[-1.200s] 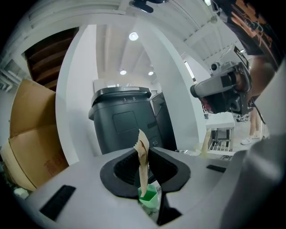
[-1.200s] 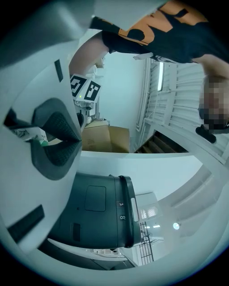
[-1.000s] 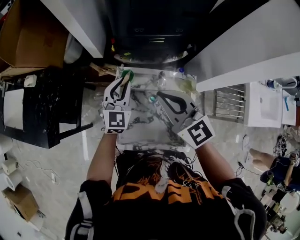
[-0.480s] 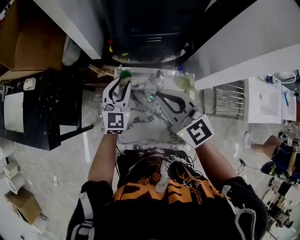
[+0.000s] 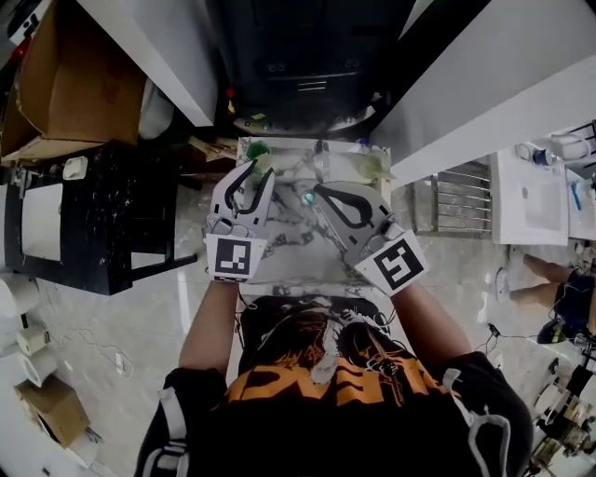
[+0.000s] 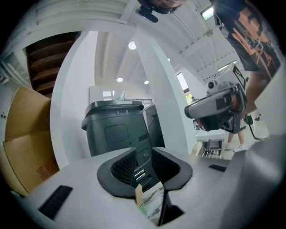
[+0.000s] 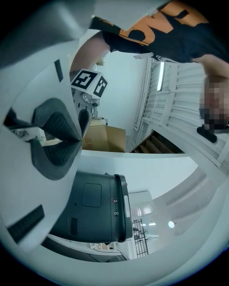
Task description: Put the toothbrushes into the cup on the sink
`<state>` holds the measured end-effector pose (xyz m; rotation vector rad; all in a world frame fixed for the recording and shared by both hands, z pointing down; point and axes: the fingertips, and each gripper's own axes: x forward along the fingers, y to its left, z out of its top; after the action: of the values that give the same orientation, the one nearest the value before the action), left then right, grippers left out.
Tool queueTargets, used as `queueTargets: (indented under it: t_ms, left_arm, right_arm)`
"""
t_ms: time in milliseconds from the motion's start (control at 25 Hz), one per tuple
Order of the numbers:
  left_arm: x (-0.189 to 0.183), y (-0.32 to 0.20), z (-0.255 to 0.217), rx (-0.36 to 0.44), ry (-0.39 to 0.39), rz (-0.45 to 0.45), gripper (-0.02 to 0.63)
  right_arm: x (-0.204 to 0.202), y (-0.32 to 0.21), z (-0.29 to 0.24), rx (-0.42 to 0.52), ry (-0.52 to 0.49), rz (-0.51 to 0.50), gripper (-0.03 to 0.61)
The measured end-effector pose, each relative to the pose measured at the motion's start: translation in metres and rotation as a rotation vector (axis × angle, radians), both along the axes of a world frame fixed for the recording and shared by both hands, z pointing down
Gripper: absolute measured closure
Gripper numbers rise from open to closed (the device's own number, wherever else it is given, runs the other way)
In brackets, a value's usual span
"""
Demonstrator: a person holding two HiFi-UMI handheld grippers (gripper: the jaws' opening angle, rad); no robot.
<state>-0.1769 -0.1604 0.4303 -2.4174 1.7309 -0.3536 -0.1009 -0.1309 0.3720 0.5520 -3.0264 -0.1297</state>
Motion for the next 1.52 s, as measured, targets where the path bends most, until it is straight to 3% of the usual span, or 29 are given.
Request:
queueTargets:
  t_ms: [240, 720, 880, 1520]
  left_arm:
    - [0.031, 0.023, -0.035, 0.060, -0.022, 0.068, 0.499]
    - [0.112, 0.071, -0.058, 0.061, -0.103, 0.230, 0.557]
    - [0.134, 0.084, -0.058, 0.048, -0.086, 0.266, 0.575]
    - [0.152, 0.089, -0.068, 0.043, -0.060, 0.273, 0.591]
  right_arm:
    - [0.025, 0.015, -0.009, 0.022, -0.027, 0.029, 0.565]
    - [0.086, 0.033, -0.025, 0.046, -0.071, 0.129, 0.565]
    - [0.101, 0.038, -0.022, 0.032, -0.072, 0.154, 0.565]
    - [0.114, 0.047, -0.020, 0.050, -0.054, 0.163, 0.565]
